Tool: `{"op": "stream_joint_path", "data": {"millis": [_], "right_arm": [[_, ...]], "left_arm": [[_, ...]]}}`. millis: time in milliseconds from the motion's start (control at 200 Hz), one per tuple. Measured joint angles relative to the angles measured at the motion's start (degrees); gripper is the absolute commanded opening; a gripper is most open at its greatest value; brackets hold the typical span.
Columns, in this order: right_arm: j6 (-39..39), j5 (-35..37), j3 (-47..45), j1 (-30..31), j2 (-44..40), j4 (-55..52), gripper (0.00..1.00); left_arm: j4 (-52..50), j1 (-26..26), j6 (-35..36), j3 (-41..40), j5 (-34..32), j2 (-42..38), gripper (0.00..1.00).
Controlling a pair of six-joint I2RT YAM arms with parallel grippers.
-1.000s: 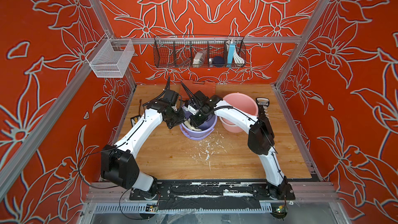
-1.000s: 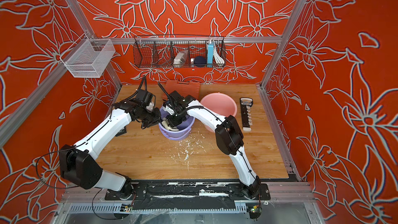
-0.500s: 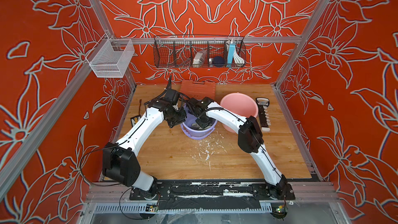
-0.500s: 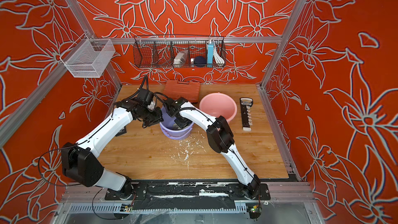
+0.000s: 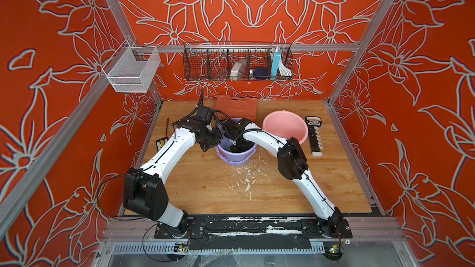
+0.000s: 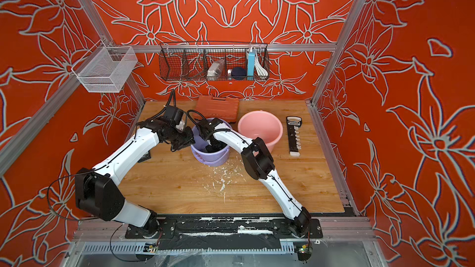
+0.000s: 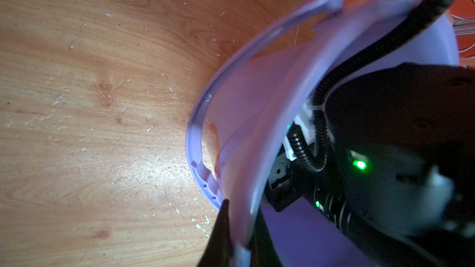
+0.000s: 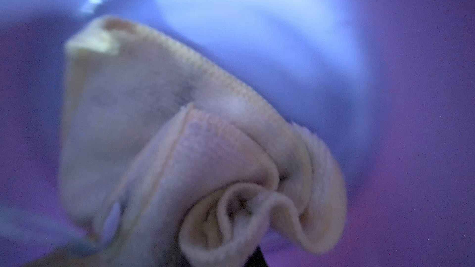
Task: Wipe the inside of the bucket with a cloth
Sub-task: Wipe the dirt from the inside of the bucket.
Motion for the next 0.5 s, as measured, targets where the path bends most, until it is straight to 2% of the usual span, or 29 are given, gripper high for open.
{"op": "stream_joint_path", "data": {"millis": [265, 370, 500], "right_arm": [[-4.6, -22.3, -17.9, -1.2, -9.9, 18.7, 0.0], [-6.9, -27.3, -21.1, -1.4, -14.0, 22.1, 0.0], [-8.1, -29.2, -20.7, -1.8, -16.0, 22.6, 0.0]], "left_arm": [[-1.9, 0.0, 1.1, 0.4, -0.1, 0.0, 0.0], [-2.6, -0.1, 1.5, 0.6, 0.2, 0.0, 0.0], [-2.9, -0.1, 1.7, 0.6, 0.3, 0.0, 0.0]]}}
